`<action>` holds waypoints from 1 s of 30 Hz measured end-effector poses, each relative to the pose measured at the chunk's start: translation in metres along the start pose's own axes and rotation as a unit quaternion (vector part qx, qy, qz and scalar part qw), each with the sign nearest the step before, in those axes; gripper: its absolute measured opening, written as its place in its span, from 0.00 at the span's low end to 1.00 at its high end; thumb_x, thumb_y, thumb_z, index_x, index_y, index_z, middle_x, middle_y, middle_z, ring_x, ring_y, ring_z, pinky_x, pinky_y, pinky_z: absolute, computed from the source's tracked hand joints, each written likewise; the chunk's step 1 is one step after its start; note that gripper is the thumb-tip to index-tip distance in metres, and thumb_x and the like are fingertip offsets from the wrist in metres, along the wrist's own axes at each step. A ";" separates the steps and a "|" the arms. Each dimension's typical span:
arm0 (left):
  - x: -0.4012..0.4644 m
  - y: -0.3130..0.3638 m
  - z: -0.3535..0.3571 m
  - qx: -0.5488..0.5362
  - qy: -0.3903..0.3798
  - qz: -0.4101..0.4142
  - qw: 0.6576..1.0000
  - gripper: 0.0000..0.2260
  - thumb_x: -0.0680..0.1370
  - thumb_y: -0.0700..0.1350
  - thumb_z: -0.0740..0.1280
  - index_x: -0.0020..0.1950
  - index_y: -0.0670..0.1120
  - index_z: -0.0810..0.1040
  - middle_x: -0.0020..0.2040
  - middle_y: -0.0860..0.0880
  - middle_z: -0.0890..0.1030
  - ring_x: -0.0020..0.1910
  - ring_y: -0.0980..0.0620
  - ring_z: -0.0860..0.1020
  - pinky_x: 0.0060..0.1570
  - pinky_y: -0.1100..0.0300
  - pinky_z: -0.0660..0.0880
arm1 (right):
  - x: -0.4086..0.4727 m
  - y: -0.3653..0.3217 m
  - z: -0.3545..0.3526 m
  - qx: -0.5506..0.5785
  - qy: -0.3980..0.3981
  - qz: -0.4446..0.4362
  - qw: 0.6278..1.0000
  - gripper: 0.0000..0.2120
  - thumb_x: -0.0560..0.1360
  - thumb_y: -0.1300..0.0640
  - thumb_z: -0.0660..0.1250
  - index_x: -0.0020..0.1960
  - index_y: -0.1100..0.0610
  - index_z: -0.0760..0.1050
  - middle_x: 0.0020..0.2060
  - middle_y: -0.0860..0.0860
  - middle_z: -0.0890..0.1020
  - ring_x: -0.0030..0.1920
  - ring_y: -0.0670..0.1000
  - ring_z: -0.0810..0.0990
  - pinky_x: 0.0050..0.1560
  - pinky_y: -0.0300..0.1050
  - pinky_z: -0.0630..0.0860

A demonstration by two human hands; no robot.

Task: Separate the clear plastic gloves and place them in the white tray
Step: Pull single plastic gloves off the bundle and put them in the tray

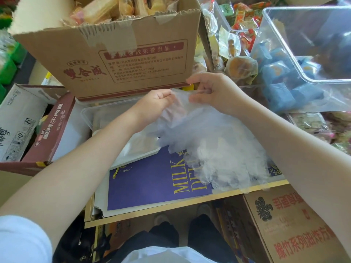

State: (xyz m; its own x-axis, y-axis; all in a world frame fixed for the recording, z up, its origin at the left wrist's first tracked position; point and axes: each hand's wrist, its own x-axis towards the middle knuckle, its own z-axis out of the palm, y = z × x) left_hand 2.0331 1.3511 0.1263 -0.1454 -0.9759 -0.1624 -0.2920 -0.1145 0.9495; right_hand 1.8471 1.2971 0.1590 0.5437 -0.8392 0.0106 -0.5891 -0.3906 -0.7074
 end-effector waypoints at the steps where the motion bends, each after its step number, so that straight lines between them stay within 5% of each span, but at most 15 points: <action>1: 0.002 0.001 0.002 0.008 0.007 0.002 1.000 0.11 0.82 0.42 0.56 0.45 0.42 0.76 0.36 0.54 0.81 0.30 0.57 0.74 0.32 0.66 0.70 | -0.001 0.001 -0.002 -0.002 0.002 0.009 1.000 0.21 0.71 0.54 0.72 0.63 0.54 0.75 0.39 0.44 0.76 0.37 0.38 0.74 0.46 0.36 0.71; 3: 0.004 0.004 0.006 0.020 0.022 0.017 0.999 0.12 0.82 0.42 0.56 0.45 0.42 0.77 0.38 0.51 0.79 0.31 0.59 0.72 0.35 0.66 0.67 | -0.002 0.004 -0.006 -0.014 0.009 0.025 1.000 0.17 0.71 0.54 0.72 0.59 0.55 0.78 0.43 0.47 0.78 0.42 0.44 0.75 0.47 0.40 0.72; 6: 0.005 0.009 0.020 0.001 0.044 0.037 0.998 0.14 0.83 0.43 0.54 0.42 0.48 0.76 0.37 0.56 0.76 0.34 0.63 0.72 0.41 0.68 0.67 | -0.004 0.010 -0.010 -0.029 0.018 0.033 0.999 0.10 0.71 0.53 0.71 0.46 0.61 0.82 0.34 0.54 0.79 0.35 0.52 0.73 0.38 0.45 0.72; 10: 0.005 0.011 0.039 0.022 0.050 0.032 0.998 0.15 0.73 0.64 0.59 0.44 0.53 0.75 0.38 0.59 0.77 0.38 0.63 0.73 0.44 0.66 0.68 | -0.009 0.017 -0.019 0.037 0.028 0.069 0.997 0.11 0.71 0.54 0.72 0.38 0.62 0.77 0.26 0.48 0.68 0.27 0.44 0.64 0.32 0.39 0.64; 13: 0.007 0.011 0.047 0.088 0.050 0.046 0.994 0.08 0.73 0.51 0.70 0.41 0.53 0.72 0.38 0.57 0.77 0.37 0.59 0.75 0.44 0.61 0.70 | -0.014 0.023 -0.027 0.065 0.032 0.076 0.994 0.10 0.72 0.54 0.72 0.38 0.59 0.76 0.25 0.46 0.68 0.23 0.40 0.64 0.28 0.32 0.63; 15: 0.008 0.011 0.052 0.065 0.046 0.055 0.995 0.07 0.77 0.42 0.67 0.41 0.50 0.72 0.37 0.52 0.80 0.35 0.58 0.77 0.44 0.60 0.72 | -0.016 0.028 -0.031 0.066 0.026 0.079 0.994 0.12 0.72 0.52 0.72 0.37 0.60 0.76 0.26 0.46 0.67 0.23 0.41 0.63 0.28 0.34 0.62; 20: 0.012 0.016 0.054 0.028 0.045 0.063 0.997 0.08 0.79 0.39 0.63 0.41 0.48 0.72 0.37 0.50 0.78 0.37 0.55 0.74 0.43 0.64 0.69 | -0.021 0.048 -0.052 0.155 -0.038 0.129 0.979 0.26 0.64 0.40 0.74 0.37 0.65 0.75 0.28 0.52 0.66 0.28 0.47 0.63 0.32 0.42 0.60; 22: 0.012 0.018 0.055 -0.010 0.051 0.068 0.996 0.07 0.79 0.38 0.62 0.41 0.46 0.72 0.36 0.50 0.77 0.35 0.56 0.73 0.41 0.68 0.69 | -0.027 0.067 -0.061 0.276 -0.087 0.125 0.949 0.32 0.55 0.36 0.77 0.36 0.65 0.78 0.30 0.53 0.73 0.30 0.50 0.71 0.34 0.42 0.67; 25: 0.012 0.021 0.056 -0.026 0.059 0.076 0.995 0.07 0.79 0.39 0.62 0.41 0.45 0.73 0.33 0.55 0.79 0.34 0.58 0.74 0.41 0.69 0.70 | -0.036 0.092 -0.063 0.495 -0.184 0.105 0.843 0.25 0.52 0.40 0.80 0.40 0.56 0.83 0.35 0.51 0.83 0.35 0.48 0.82 0.36 0.38 0.78; 27: 0.012 0.022 0.059 -0.027 0.074 0.075 0.994 0.08 0.80 0.38 0.61 0.41 0.46 0.72 0.31 0.56 0.79 0.33 0.61 0.75 0.40 0.70 0.70 | -0.039 0.099 -0.057 0.554 -0.216 0.122 0.795 0.31 0.52 0.40 0.81 0.48 0.56 0.83 0.44 0.53 0.85 0.44 0.51 0.84 0.44 0.44 0.80; 30: 0.014 0.023 0.061 -0.028 0.103 0.071 0.992 0.08 0.80 0.39 0.61 0.41 0.47 0.72 0.30 0.58 0.79 0.32 0.62 0.75 0.39 0.69 0.71 | -0.039 0.098 -0.052 0.578 -0.223 0.146 0.772 0.33 0.52 0.38 0.79 0.50 0.57 0.83 0.48 0.54 0.84 0.49 0.52 0.83 0.46 0.47 0.80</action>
State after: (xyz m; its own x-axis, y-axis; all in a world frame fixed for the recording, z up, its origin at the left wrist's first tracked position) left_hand 1.9665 1.3465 0.1300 0.0164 -0.9995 0.0270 -0.2282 0.0226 0.9734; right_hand 1.7373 1.2718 0.1263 0.7925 -0.5126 -0.3305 0.0599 0.6047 -0.7942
